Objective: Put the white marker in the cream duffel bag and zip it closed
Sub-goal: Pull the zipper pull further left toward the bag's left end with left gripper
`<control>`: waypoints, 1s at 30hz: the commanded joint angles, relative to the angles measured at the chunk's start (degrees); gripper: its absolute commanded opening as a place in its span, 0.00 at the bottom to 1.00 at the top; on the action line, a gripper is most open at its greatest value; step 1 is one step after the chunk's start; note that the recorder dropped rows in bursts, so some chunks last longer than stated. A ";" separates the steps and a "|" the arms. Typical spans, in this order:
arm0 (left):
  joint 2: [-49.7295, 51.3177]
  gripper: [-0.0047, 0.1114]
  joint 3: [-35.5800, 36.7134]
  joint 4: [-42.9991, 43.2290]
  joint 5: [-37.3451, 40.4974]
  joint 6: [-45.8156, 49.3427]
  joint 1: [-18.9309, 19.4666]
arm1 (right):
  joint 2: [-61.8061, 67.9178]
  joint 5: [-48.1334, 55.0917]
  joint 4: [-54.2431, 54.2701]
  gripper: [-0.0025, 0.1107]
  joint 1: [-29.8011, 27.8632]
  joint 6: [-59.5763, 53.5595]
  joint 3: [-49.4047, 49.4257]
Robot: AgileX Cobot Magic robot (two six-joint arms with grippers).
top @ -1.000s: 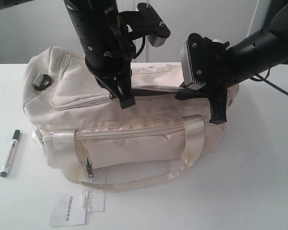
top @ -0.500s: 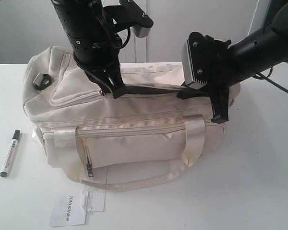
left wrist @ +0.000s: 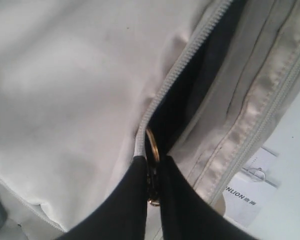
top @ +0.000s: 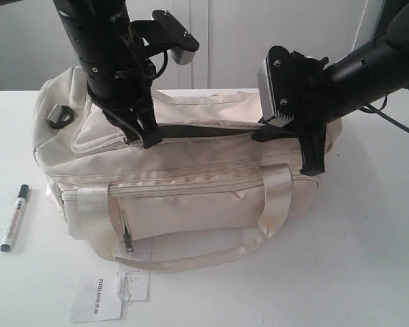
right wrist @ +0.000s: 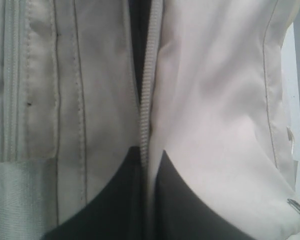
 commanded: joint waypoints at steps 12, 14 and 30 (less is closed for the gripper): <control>-3.96 0.04 1.25 2.48 5.37 -0.70 2.35 | -0.59 -0.59 -1.83 0.02 -0.28 0.80 0.21; -3.96 0.04 1.25 2.19 5.37 -0.94 3.33 | -0.59 -0.71 -1.83 0.02 -0.28 0.80 0.21; -4.39 0.04 3.90 -1.17 5.37 -0.24 7.03 | -0.59 -1.21 -1.83 0.02 -0.28 0.80 0.21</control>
